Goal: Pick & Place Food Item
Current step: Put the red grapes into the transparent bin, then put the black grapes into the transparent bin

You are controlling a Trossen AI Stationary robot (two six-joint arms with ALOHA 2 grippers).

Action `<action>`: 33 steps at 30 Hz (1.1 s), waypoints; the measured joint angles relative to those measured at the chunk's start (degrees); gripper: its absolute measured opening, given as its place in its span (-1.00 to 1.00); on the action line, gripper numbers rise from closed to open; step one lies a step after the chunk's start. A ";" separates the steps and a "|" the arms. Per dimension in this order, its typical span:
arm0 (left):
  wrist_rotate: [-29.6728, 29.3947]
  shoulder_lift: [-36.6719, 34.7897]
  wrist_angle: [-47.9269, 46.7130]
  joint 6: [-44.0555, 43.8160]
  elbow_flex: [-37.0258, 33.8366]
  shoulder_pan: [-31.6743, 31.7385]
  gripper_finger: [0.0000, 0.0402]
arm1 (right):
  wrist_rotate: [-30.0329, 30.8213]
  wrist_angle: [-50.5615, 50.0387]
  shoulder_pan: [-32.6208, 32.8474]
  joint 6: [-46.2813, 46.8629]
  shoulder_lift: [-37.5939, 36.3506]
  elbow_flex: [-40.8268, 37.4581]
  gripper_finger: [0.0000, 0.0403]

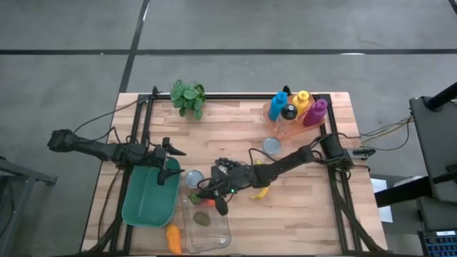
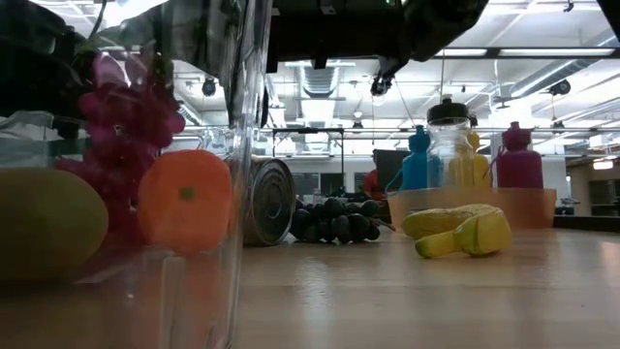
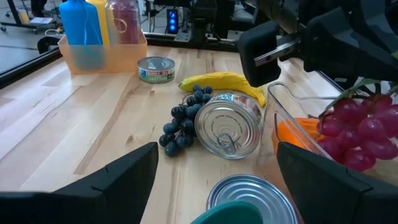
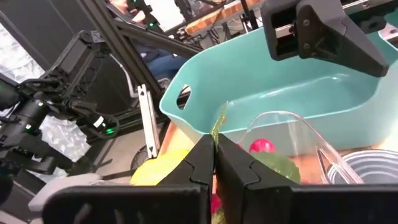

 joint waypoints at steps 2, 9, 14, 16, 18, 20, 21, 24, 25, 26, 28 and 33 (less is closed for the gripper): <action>-0.02 0.00 0.00 0.00 0.01 -0.01 0.67 | 0.01 0.00 -0.02 0.18 0.00 0.00 -0.96; -0.01 0.00 0.00 0.00 0.01 0.00 0.67 | 0.12 -0.17 -0.04 -0.17 -0.02 0.00 -0.96; -0.01 0.00 0.00 0.00 0.01 -0.01 0.67 | 0.48 -0.27 -0.04 -0.41 -0.04 0.00 -0.96; 0.00 0.00 0.00 0.00 0.01 -0.02 0.67 | 1.03 -0.52 -0.04 -0.47 -0.04 0.02 -0.96; 0.00 0.00 0.00 0.00 0.00 0.00 0.67 | 1.10 -0.67 -0.06 -0.48 -0.04 0.02 -0.96; 0.00 0.00 0.00 0.00 0.02 -0.02 0.67 | 1.26 -0.68 -0.07 -0.47 -0.06 0.02 -0.95; 0.00 0.00 0.00 0.00 0.01 0.00 0.67 | 1.39 -0.67 -0.07 -0.47 -0.07 0.02 -0.94; 0.00 0.00 0.00 0.00 0.02 -0.01 0.67 | 1.74 -0.83 -0.04 -0.25 -0.29 0.02 -0.84; 0.00 0.00 0.00 0.00 0.01 -0.02 0.67 | 1.94 -0.86 -0.03 -0.18 -0.39 0.04 -0.79; 0.00 0.00 0.00 0.00 0.00 -0.02 0.67 | 2.02 -0.85 -0.04 -0.16 -0.39 0.07 -0.72; 0.00 0.00 0.00 0.00 0.01 0.00 0.67 | 2.10 -0.91 -0.04 -0.13 -0.42 0.07 -0.58; 0.00 0.00 0.00 0.00 0.02 -0.02 0.67 | 2.10 -0.99 -0.04 -0.08 -0.42 0.37 -0.24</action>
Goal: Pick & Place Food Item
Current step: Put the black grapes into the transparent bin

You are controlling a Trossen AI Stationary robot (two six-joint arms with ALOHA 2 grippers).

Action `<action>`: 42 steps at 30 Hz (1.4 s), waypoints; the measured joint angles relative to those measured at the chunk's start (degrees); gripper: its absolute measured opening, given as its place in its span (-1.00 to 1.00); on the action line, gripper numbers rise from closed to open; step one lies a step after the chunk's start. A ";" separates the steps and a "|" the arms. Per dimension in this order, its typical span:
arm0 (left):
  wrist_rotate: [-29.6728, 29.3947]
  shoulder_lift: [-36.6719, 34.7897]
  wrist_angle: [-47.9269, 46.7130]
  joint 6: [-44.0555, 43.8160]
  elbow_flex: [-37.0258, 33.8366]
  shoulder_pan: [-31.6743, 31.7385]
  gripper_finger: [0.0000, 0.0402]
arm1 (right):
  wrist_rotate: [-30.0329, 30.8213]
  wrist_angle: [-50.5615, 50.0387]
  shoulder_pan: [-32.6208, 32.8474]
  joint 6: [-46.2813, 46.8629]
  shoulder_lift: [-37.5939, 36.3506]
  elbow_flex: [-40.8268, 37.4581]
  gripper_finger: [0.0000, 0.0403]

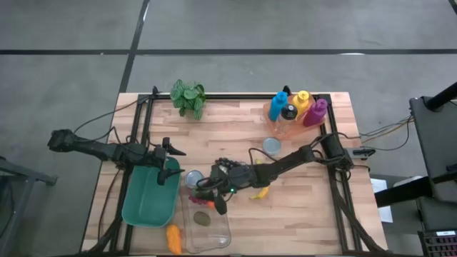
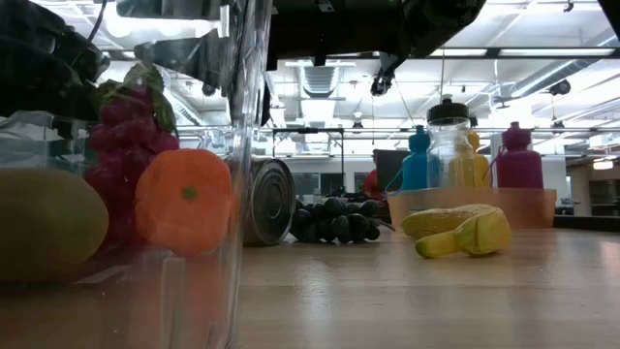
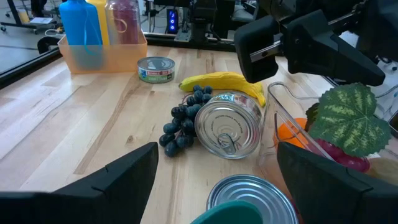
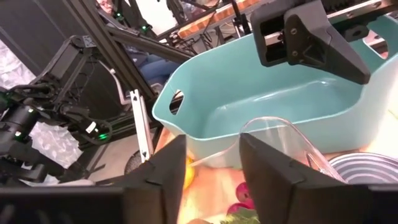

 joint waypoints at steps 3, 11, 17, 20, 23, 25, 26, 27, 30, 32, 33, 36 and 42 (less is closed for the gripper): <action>0.00 0.00 0.00 0.00 -0.02 0.00 0.67 | -0.28 -0.28 0.01 -0.50 0.00 0.41 -0.10; -0.01 0.00 0.00 0.00 -0.01 0.00 0.67 | -0.44 -0.27 0.22 -5.08 -0.79 1.34 0.06; -0.01 0.00 0.00 0.00 -0.01 0.02 0.67 | -0.46 -3.34 0.24 -9.02 -3.48 0.95 0.06; 0.00 -0.04 0.00 0.00 0.00 0.01 0.67 | -0.49 -8.07 0.33 -10.32 -5.78 0.92 0.06; -0.02 -0.04 0.00 0.00 0.00 0.02 0.67 | 0.05 -15.06 0.35 -10.28 -8.85 0.92 0.06; 0.00 -0.04 0.00 0.00 -0.02 0.02 0.67 | 2.56 -20.22 0.74 -10.04 -11.09 0.92 0.06; 0.00 -0.02 0.00 0.00 -0.01 0.00 0.67 | 4.51 -23.16 1.06 -9.99 -12.35 0.92 0.06; 0.00 -0.03 0.00 0.00 -0.02 0.01 0.67 | 6.60 -25.88 1.51 -9.89 -13.51 0.92 0.06; -0.02 -0.02 0.00 0.00 0.00 0.00 0.67 | 13.60 -33.91 3.19 -8.08 -17.07 0.92 0.06; -0.02 -0.02 0.00 0.00 0.00 0.02 0.67 | 17.55 -39.25 4.29 -6.65 -19.28 0.92 0.06; 0.00 -0.02 0.00 0.00 0.00 0.00 0.67 | 19.15 -42.70 4.85 -6.17 -20.49 0.92 0.06; 0.00 -0.02 0.00 0.00 0.00 0.01 0.67 | 22.08 -52.42 5.68 1.19 -23.43 0.92 0.06; 0.00 0.00 0.00 0.00 0.00 0.02 0.67 | 26.16 -71.63 5.66 21.32 -26.12 0.91 0.06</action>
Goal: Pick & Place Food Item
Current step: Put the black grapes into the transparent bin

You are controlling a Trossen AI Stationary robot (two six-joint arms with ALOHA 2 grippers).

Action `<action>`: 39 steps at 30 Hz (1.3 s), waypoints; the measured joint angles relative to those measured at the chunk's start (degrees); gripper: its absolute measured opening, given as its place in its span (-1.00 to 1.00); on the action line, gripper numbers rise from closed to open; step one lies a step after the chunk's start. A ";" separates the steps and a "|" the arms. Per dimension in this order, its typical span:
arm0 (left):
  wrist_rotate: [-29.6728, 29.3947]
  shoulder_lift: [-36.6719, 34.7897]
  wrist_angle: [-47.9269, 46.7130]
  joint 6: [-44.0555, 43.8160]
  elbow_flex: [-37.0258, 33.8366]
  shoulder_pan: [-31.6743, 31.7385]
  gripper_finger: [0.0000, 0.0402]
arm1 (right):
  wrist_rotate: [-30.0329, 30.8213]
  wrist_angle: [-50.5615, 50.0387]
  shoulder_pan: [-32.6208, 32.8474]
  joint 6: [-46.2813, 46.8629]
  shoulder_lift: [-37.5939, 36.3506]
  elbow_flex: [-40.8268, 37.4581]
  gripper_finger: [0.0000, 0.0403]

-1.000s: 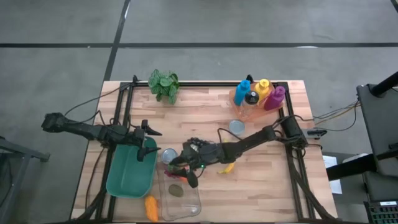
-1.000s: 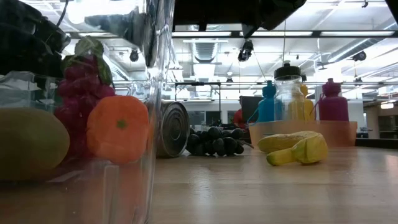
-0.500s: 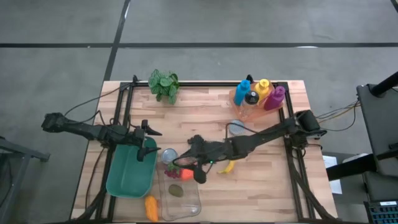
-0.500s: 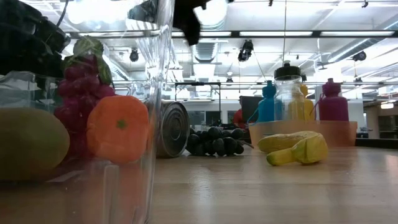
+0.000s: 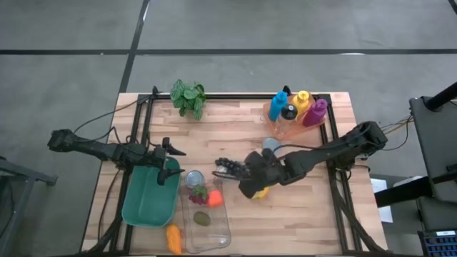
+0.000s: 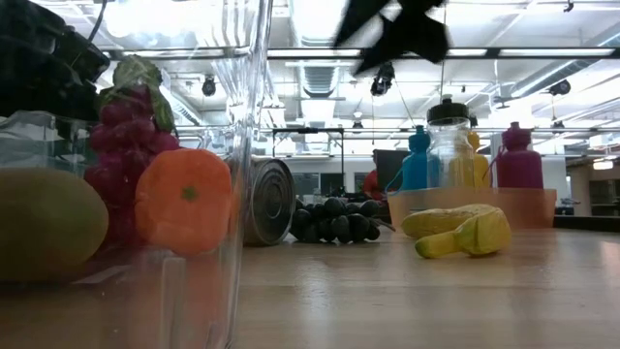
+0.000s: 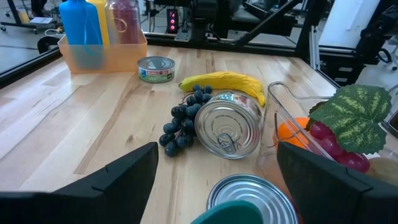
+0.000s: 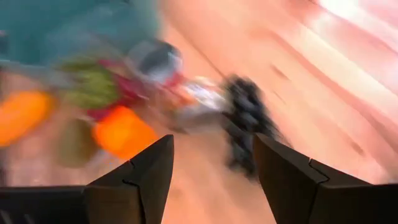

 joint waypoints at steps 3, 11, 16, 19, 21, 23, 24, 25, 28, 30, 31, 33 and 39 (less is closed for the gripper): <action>-0.01 0.00 0.00 0.00 -0.02 0.00 0.67 | 0.30 -7.19 0.02 7.55 0.41 -0.05 0.06; -0.02 -0.04 0.00 0.00 0.00 0.00 0.67 | -2.20 -15.06 0.16 16.91 1.68 -0.36 0.06; 0.00 0.00 0.00 0.00 0.00 0.00 0.67 | -1.58 -15.41 0.15 8.78 2.19 -0.55 0.06; 0.00 0.00 0.00 0.00 0.00 0.00 0.67 | -1.06 -12.52 0.15 -7.27 2.78 -1.11 0.06; -0.01 0.00 0.00 0.00 -0.01 0.00 0.67 | 0.05 -11.28 0.55 -13.99 3.04 -1.92 0.06; -0.01 -0.04 0.00 0.00 0.00 0.00 0.67 | 1.39 -9.71 0.78 -16.35 3.20 -3.38 0.06; -0.01 -0.04 0.00 0.00 -0.01 0.00 0.67 | 2.05 -7.75 0.91 -16.54 3.19 -4.32 0.06; -0.01 -0.01 0.00 0.00 -0.01 -0.01 0.67 | 2.70 -6.09 1.09 -16.78 3.01 -5.61 0.06; 0.00 -0.04 0.00 0.00 0.00 0.00 0.67 | 6.58 0.34 2.04 -19.78 2.71 -9.51 0.06; -0.01 0.00 0.00 0.00 -0.02 -0.02 0.67 | 9.25 4.21 2.68 -22.87 2.04 -12.34 0.06; -0.01 -0.04 0.00 0.00 -0.01 -0.01 0.67 | 9.79 6.51 2.88 -24.32 1.87 -13.85 0.06; -0.01 -0.02 0.00 0.00 0.00 -0.01 0.67 | 9.46 10.68 2.88 -25.62 1.45 -17.02 0.06; -0.02 -0.04 0.00 0.00 -0.02 0.00 0.67 | 7.97 24.28 2.21 -27.85 -1.04 -26.24 0.06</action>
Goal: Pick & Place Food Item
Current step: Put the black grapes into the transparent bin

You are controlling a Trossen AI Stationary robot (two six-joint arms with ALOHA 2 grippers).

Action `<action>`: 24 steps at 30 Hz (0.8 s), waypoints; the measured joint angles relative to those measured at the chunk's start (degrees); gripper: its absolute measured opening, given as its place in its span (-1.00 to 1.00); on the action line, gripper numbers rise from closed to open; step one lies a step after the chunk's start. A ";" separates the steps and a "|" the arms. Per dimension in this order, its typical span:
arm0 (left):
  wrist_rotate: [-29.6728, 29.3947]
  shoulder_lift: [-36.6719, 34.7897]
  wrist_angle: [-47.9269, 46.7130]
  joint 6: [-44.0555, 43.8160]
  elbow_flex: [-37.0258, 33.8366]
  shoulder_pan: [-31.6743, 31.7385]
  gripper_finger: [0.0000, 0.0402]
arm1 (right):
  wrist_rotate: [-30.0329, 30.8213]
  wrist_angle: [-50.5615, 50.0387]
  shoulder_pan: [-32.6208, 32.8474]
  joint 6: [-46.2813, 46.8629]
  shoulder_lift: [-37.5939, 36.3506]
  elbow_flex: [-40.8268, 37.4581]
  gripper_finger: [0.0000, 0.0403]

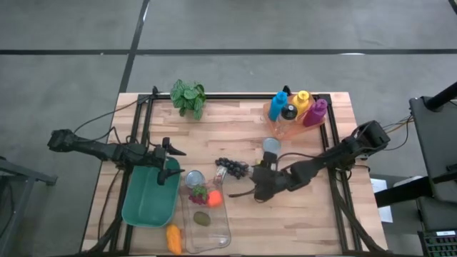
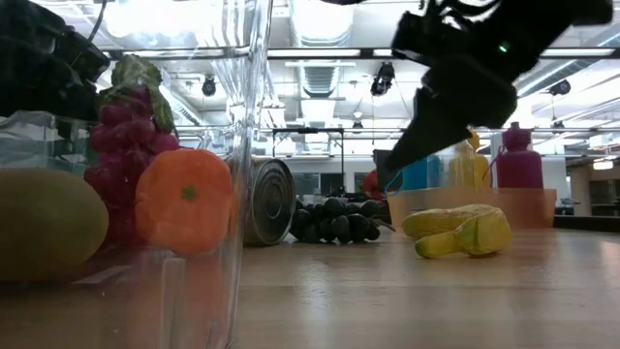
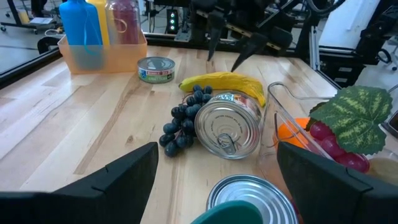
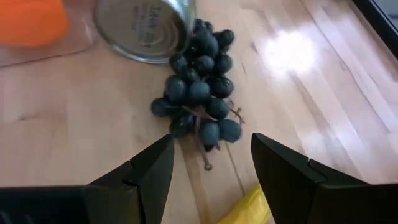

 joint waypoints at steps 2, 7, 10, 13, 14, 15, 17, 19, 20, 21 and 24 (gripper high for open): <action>0.00 0.04 0.00 0.00 0.02 0.00 0.67 | -0.42 3.10 -0.39 -1.93 -0.75 -2.26 0.06; 0.02 0.00 0.00 0.00 0.02 -0.02 0.67 | -6.44 6.66 -3.58 -2.73 -1.87 -5.74 0.04; 0.02 0.00 0.00 0.00 0.02 0.00 0.67 | -8.35 7.38 -5.19 -2.51 -1.82 -6.22 -0.04; 0.01 0.03 0.00 0.00 0.01 -0.01 0.67 | -9.28 7.67 -6.10 -2.23 -1.41 -5.98 -0.16; 0.01 0.04 0.00 0.00 0.02 0.00 0.67 | -9.29 7.65 -6.16 -2.01 -1.39 -6.00 -0.20; 0.02 0.04 0.00 0.00 0.02 -0.02 0.67 | -9.28 8.24 -6.17 -1.60 -1.30 -6.01 -0.23; 0.00 0.04 0.00 0.00 0.02 -0.02 0.67 | -9.30 8.88 -6.10 -0.97 -1.30 -5.94 -0.27; 0.01 0.04 0.00 0.00 0.02 -0.01 0.67 | -9.32 9.03 -6.05 -0.85 -1.19 -5.94 -0.28; 0.01 0.04 0.00 0.00 0.02 -0.01 0.67 | -9.32 9.49 -6.08 -0.83 -0.94 -5.94 -0.28; 0.02 0.04 0.00 0.00 0.01 -0.01 0.67 | -9.30 9.84 -6.10 -0.83 -0.62 -5.94 -0.28; 0.02 0.04 0.00 0.00 0.01 -0.01 0.67 | -9.29 9.91 -6.14 -0.74 0.80 -5.94 -0.27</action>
